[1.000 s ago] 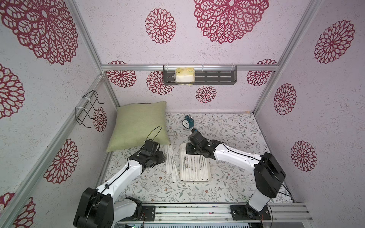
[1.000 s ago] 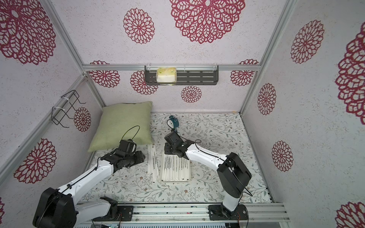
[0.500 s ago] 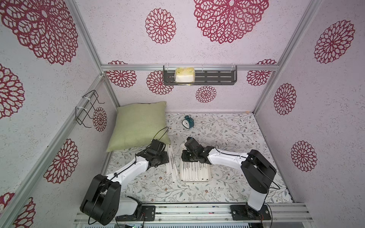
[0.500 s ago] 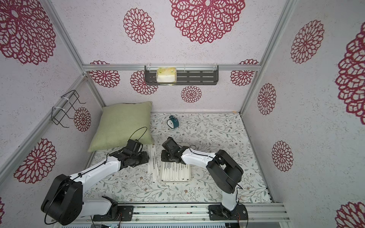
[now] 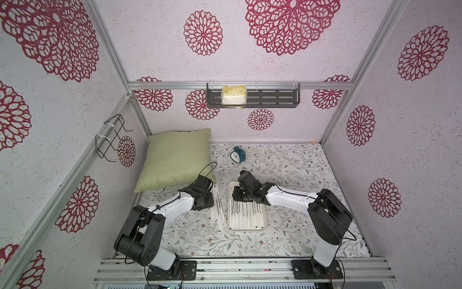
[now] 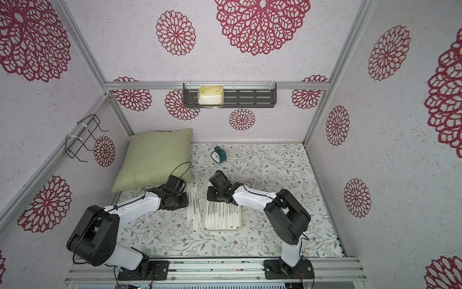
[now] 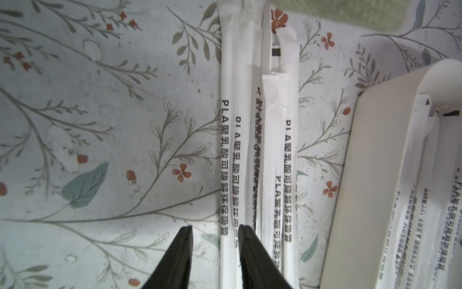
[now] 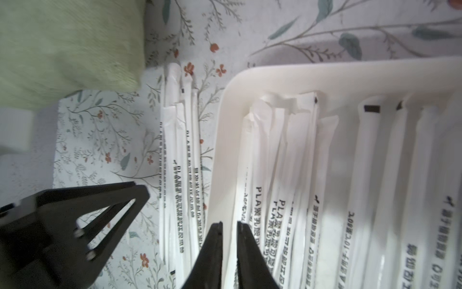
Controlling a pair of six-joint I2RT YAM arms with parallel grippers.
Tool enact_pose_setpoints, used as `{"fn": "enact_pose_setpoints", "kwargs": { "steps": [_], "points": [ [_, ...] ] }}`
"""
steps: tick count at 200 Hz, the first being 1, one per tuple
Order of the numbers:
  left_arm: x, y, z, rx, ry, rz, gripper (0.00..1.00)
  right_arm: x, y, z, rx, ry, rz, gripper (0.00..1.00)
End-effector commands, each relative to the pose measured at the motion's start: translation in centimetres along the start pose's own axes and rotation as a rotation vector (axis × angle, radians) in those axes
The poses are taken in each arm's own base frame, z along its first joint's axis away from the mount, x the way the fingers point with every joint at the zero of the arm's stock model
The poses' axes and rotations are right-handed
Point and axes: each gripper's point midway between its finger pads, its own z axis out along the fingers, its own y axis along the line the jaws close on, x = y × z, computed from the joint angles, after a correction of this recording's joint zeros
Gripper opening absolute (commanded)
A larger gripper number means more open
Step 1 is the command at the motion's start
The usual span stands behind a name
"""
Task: Put the straws into the storage box
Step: Pick up the straw from the center of the board.
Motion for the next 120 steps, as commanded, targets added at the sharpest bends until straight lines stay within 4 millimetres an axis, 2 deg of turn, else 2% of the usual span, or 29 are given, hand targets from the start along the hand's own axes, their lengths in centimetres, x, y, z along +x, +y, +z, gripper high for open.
{"fn": "enact_pose_setpoints", "kwargs": {
  "steps": [1, 34, 64, 103, 120],
  "points": [
    [-0.4, 0.1, 0.5, -0.042, -0.001, 0.038, 0.34, -1.3, 1.2, -1.8, -0.048, -0.049, -0.025, 0.18],
    [0.1, 0.0, 1.5, -0.049, 0.016, 0.038, 0.28, -0.8, 0.8, -1.6, -0.046, -0.039, -0.01, 0.18],
    [2.0, 1.2, 2.6, -0.101, 0.062, 0.045, 0.22, -1.0, 0.7, -1.9, -0.041, -0.05, -0.015, 0.18],
    [5.3, 3.9, 1.0, -0.253, 0.104, 0.084, 0.14, -1.0, 0.2, -2.2, -0.035, -0.06, -0.012, 0.18],
    [5.6, 3.7, 0.6, -0.23, 0.088, 0.081, 0.14, -0.9, 0.2, -2.0, -0.044, -0.059, -0.012, 0.18]
  ]
}}
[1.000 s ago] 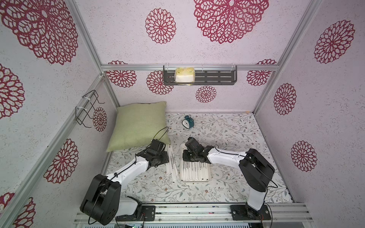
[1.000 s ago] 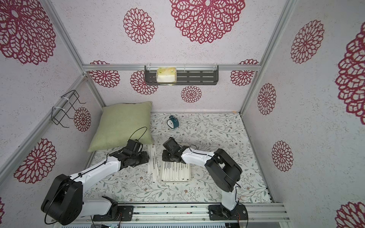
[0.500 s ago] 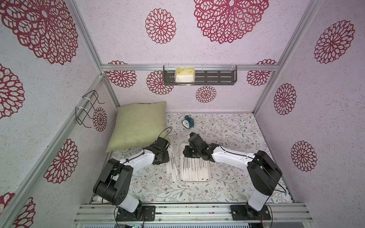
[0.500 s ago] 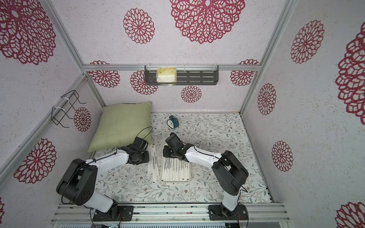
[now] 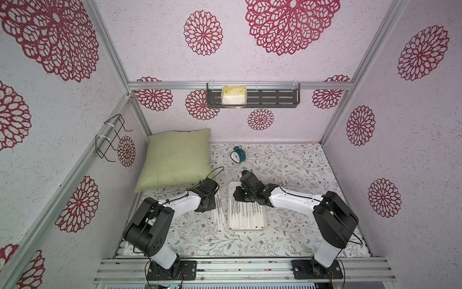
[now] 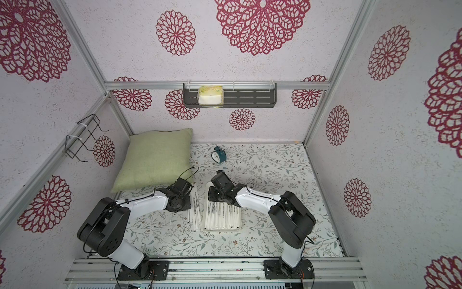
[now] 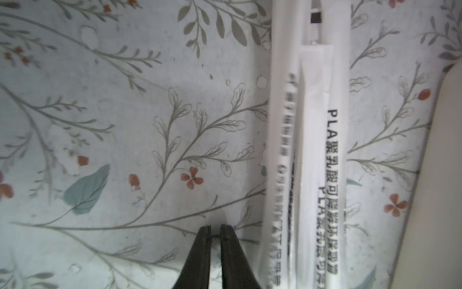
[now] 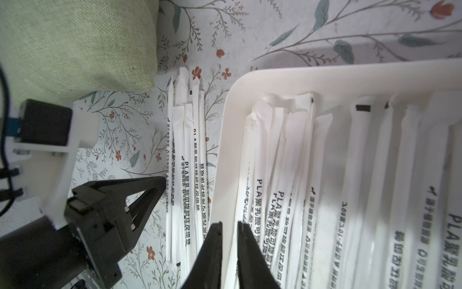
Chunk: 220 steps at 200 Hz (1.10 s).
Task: Put the straws into the storage box
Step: Pick up the straw from the center of the board.
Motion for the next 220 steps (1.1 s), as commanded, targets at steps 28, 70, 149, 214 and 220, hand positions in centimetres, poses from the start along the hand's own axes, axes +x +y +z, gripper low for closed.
{"fn": "enact_pose_setpoints", "kwargs": {
  "steps": [28, 70, 149, 214, 220],
  "points": [
    [1.1, 1.6, -1.4, -0.073, 0.038, 0.018, 0.19, -1.3, 1.2, -1.5, -0.05, -0.04, -0.017, 0.18],
    [-2.4, -0.1, -3.7, 0.025, -0.035, -0.005, 0.26, -1.2, 0.4, -2.8, -0.032, -0.061, -0.019, 0.18],
    [-1.8, 0.0, -0.2, -0.007, 0.042, 0.0, 0.27, -1.4, 0.3, -3.0, -0.036, -0.065, -0.017, 0.18],
    [2.5, 1.8, 0.9, -0.011, 0.11, -0.041, 0.14, -1.4, 0.1, -3.3, -0.03, -0.073, -0.013, 0.18],
    [2.9, 2.3, 0.5, -0.016, 0.111, -0.045, 0.12, -1.5, 0.1, -3.3, -0.03, -0.074, -0.014, 0.18]
  ]
}}
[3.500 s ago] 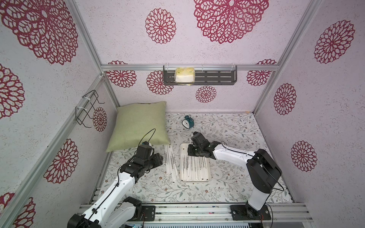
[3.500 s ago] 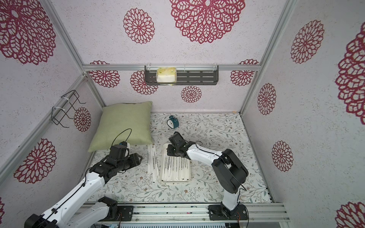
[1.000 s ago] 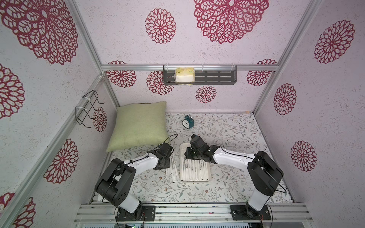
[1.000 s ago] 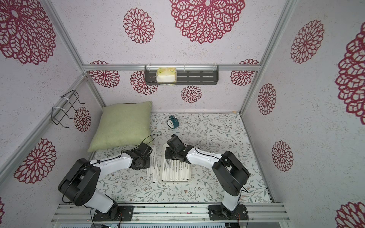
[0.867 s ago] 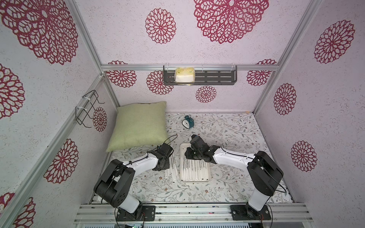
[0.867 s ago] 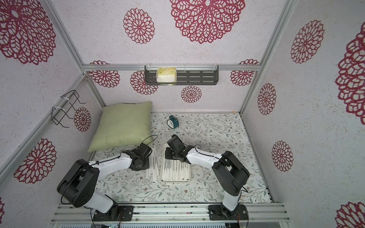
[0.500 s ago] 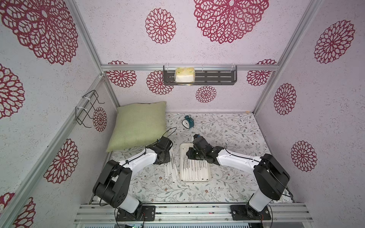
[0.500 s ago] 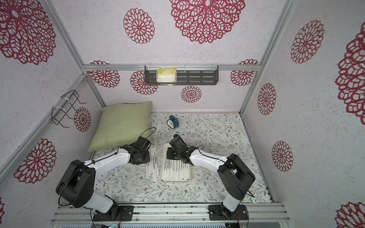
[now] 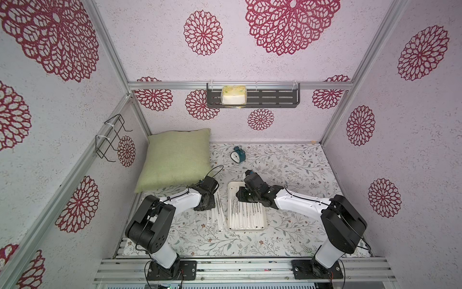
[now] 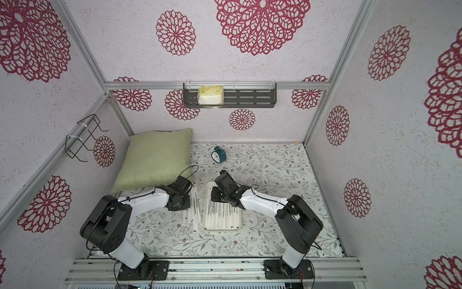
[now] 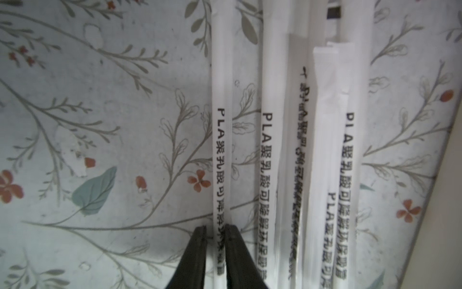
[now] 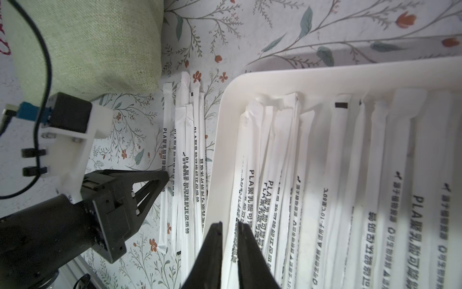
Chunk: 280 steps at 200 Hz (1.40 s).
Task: Put the straws into the storage box
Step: Pick up the straw from the center of the board, then place the straw in the storage box.
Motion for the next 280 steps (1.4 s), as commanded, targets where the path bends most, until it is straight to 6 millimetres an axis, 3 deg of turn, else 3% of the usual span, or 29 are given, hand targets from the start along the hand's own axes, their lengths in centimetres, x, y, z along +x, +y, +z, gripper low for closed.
{"fn": "enact_pose_setpoints", "kwargs": {
  "steps": [1, 33, 65, 98, 123, 148, 172, 195, 234, 280],
  "points": [
    [3.6, 2.0, 0.2, -0.022, 0.085, -0.019, 0.12, -1.4, 0.6, -1.5, -0.017, -0.048, -0.02, 0.18],
    [4.7, 3.2, -3.3, 0.004, 0.055, -0.044, 0.06, -1.7, 0.7, -1.8, -0.024, -0.048, -0.019, 0.18],
    [3.6, 2.0, -8.9, 0.131, -0.061, -0.057, 0.05, -2.8, -0.8, -3.3, -0.01, -0.076, 0.012, 0.18],
    [1.8, -3.2, -13.6, 0.302, -0.175, 0.03, 0.05, -4.3, -3.7, -5.2, 0.029, -0.125, 0.062, 0.18],
    [-0.6, -9.8, -14.9, 0.41, -0.205, 0.101, 0.05, -5.6, -5.4, -6.3, 0.058, -0.161, 0.083, 0.17],
    [-2.0, -15.9, -13.4, 0.434, -0.167, 0.144, 0.05, -6.4, -6.4, -7.3, 0.077, -0.184, 0.095, 0.17],
    [-1.5, -18.9, -10.4, 0.431, -0.096, 0.106, 0.05, -6.3, -7.2, -8.2, 0.096, -0.198, 0.101, 0.17],
    [0.0, -19.8, -7.5, 0.43, -0.033, 0.068, 0.05, -5.8, -8.2, -8.7, 0.105, -0.203, 0.116, 0.17],
    [2.2, -21.5, -5.5, 0.427, 0.017, 0.099, 0.06, -5.5, -8.9, -8.4, 0.107, -0.19, 0.122, 0.17],
    [4.0, -20.2, -3.5, 0.364, 0.064, 0.068, 0.06, -6.0, -8.8, -8.4, 0.096, -0.2, 0.119, 0.17]
  ]
}}
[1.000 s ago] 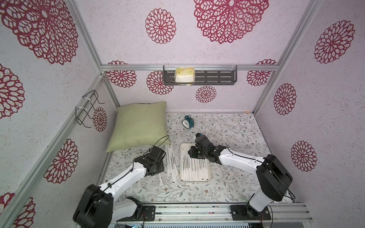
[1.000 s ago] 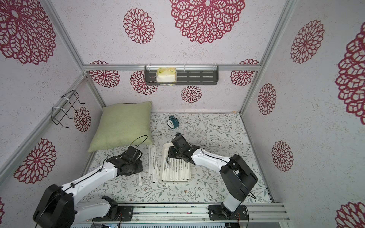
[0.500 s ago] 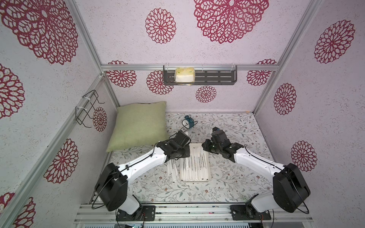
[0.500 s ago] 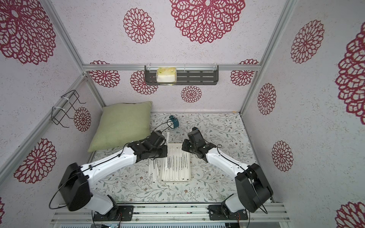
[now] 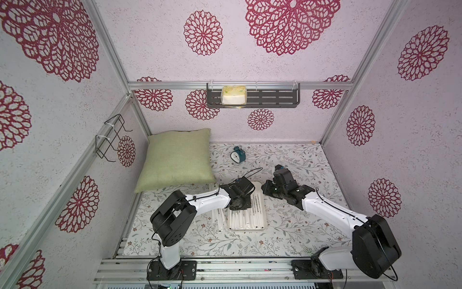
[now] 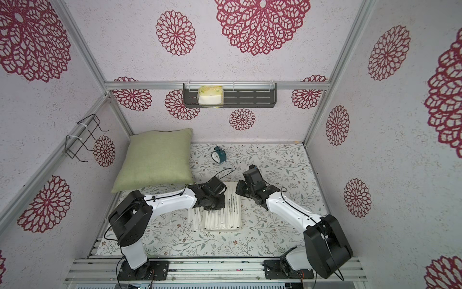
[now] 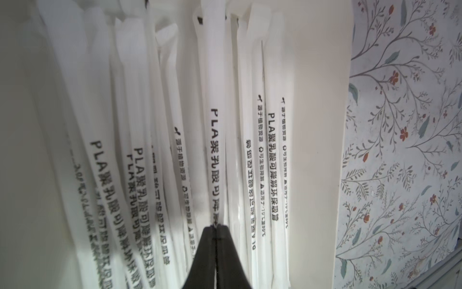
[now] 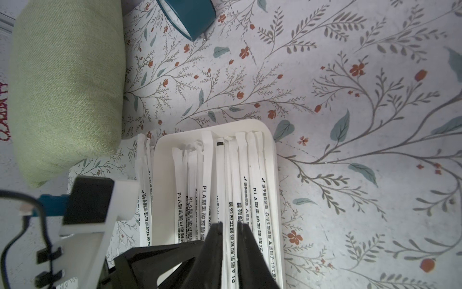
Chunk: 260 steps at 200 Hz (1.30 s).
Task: Put the straws into the storage box
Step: Place the straw in the storage box.
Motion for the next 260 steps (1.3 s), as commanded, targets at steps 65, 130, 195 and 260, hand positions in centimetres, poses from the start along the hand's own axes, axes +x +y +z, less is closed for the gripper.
{"fn": "enact_pose_setpoints", "kwargs": {
  "steps": [65, 130, 195, 260],
  "points": [
    [0.8, 0.4, 1.5, -0.03, 0.037, -0.014, 0.15, -1.7, 1.3, -0.5, -0.041, -0.037, -0.02, 0.17],
    [-1.0, -0.4, -2.5, -0.02, -0.036, 0.006, 0.26, -1.4, 1.2, -0.1, -0.043, -0.029, -0.018, 0.17],
    [-2.1, 8.9, -10.0, -0.183, -0.165, 0.062, 0.42, 1.5, -2.4, 0.6, 0.076, 0.049, -0.081, 0.18],
    [-2.6, 15.0, -7.3, -0.104, -0.168, -0.066, 0.42, 1.7, -1.7, 1.2, 0.082, 0.071, -0.094, 0.2]
  ]
}}
